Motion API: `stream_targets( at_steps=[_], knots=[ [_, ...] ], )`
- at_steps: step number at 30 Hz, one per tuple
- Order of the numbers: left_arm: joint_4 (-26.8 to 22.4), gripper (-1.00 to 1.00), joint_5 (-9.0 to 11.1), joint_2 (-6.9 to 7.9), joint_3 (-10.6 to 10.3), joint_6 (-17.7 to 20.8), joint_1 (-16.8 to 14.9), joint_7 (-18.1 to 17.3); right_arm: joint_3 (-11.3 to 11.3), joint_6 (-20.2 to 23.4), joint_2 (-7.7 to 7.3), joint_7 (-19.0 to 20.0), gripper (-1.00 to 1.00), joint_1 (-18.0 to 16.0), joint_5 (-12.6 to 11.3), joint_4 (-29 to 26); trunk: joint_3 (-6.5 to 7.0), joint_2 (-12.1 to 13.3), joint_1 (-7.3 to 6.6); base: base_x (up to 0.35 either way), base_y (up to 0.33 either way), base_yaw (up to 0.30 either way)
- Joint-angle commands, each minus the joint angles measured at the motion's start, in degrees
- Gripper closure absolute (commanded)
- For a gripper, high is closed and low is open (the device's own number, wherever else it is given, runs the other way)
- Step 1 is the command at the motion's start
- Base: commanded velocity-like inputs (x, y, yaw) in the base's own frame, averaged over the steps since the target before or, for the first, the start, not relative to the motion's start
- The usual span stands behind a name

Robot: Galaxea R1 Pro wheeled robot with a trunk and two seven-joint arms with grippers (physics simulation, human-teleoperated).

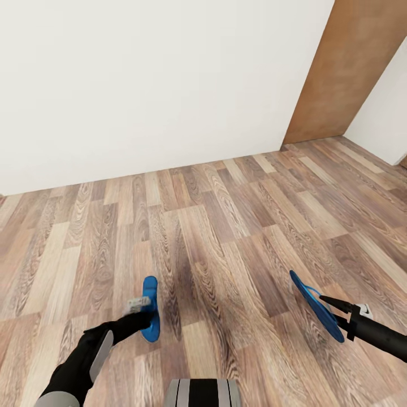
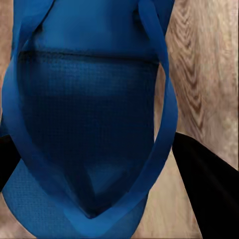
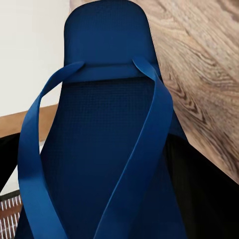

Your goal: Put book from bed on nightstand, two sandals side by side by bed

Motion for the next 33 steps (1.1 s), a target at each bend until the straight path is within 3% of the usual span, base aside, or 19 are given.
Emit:
stream_targets(
  at_steps=[1, 2, 4, 7, 9, 11, 14, 17, 19, 23, 25, 28, 31, 33],
  knots=[
    [-0.02, 1.00, 0.20, 0.54, 1.64, 0.47, 0.12, -4.48, -0.07, 0.17, 0.00, 0.08, 1.00, -0.02, 0.16, 0.01, 0.19, 0.00, -0.03, 0.000, 0.000, 0.000],
    [-0.02, 1.00, 0.18, 0.89, 2.45, 0.47, 0.18, -6.46, -0.07, 0.17, 0.00, 0.07, 1.00, -0.02, 0.16, 0.01, 0.41, 0.02, -0.06, 0.000, 0.000, 0.000],
    [0.20, 1.00, 0.30, 4.93, 8.16, 0.47, 0.51, -17.36, -0.09, 0.17, 0.01, 0.09, 1.00, -0.02, 0.16, 0.01, 0.85, 0.04, -0.11, 0.000, 0.000, 0.000],
    [1.87, 1.00, 0.43, 9.32, 13.03, 0.46, 1.46, -31.42, -0.04, 0.17, 0.01, 0.07, 1.00, -0.02, 0.16, 0.01, 1.52, 0.08, -0.19, 0.000, 0.000, 0.000],
    [4.70, 1.00, 0.10, 10.69, 14.82, 0.43, 2.20, -39.86, 0.02, 0.10, 0.01, 0.05, 1.00, -0.02, 0.16, 0.01, 1.96, 0.11, -0.24, 0.000, 0.000, 0.000],
    [6.81, 1.00, -0.10, 11.20, 15.52, 0.26, 2.54, -43.32, 0.02, -0.02, 0.02, -0.03, 1.00, -0.02, 0.16, 0.01, 2.40, 0.14, -0.29, 0.000, 0.000, 0.000],
    [11.77, 1.00, -0.36, 11.61, 15.96, -0.16, 2.74, -44.88, 0.34, -0.98, 0.08, -0.18, 1.00, -0.02, 0.31, -0.44, 3.07, 0.18, -0.37, 0.000, 0.000, 0.000],
    [13.19, 1.00, -0.41, 11.73, 16.05, -0.31, 2.78, -45.27, 0.79, -3.71, 0.18, -0.20, 1.00, 0.00, 1.32, -0.63, 3.73, 0.22, -0.44, 0.000, 0.000, 0.000],
    [13.64, 1.00, -0.42, 11.77, 16.07, -0.42, 2.79, -45.42, 1.88, -7.22, 0.24, -0.07, 1.00, 0.08, 4.50, -0.51, 4.18, 0.24, -0.50, 0.000, 0.000, 0.000],
    [13.93, 1.00, -0.43, 11.79, 16.02, -0.49, 2.79, -45.57, 2.99, -15.57, 0.27, 0.04, 1.00, 0.43, 15.27, -0.01, 5.06, 0.30, -0.60, 0.000, 0.000, 0.000],
    [13.97, 1.00, -0.43, 11.93, 16.03, -0.54, 2.79, -45.57, 3.07, -18.65, 0.30, 0.05, 1.00, 0.77, 17.98, 0.66, 5.51, 0.32, -0.65, 0.000, 0.000, 0.000],
    [14.78, 1.00, -0.49, 12.26, 15.93, -1.47, 2.79, -45.53, 3.23, -27.53, 0.35, 0.06, 1.00, 1.81, 20.83, 8.56, 6.17, 0.36, -0.73, 0.000, 0.000, 0.000],
    [18.61, 1.00, -0.52, 12.28, 15.84, -5.94, 2.79, -45.52, 3.44, -39.70, 0.35, 0.12, 1.00, 2.17, 21.72, 20.02, 6.84, 0.40, -0.80, 0.000, 0.000, 0.000],
    [20.54, 1.00, -0.52, 12.33, 15.83, -7.75, 2.79, -45.52, 3.43, -42.44, 0.35, 0.13, 1.00, 2.22, 21.80, 22.20, 7.28, 0.43, -0.86, 0.000, 0.000, 0.000]
  ],
)
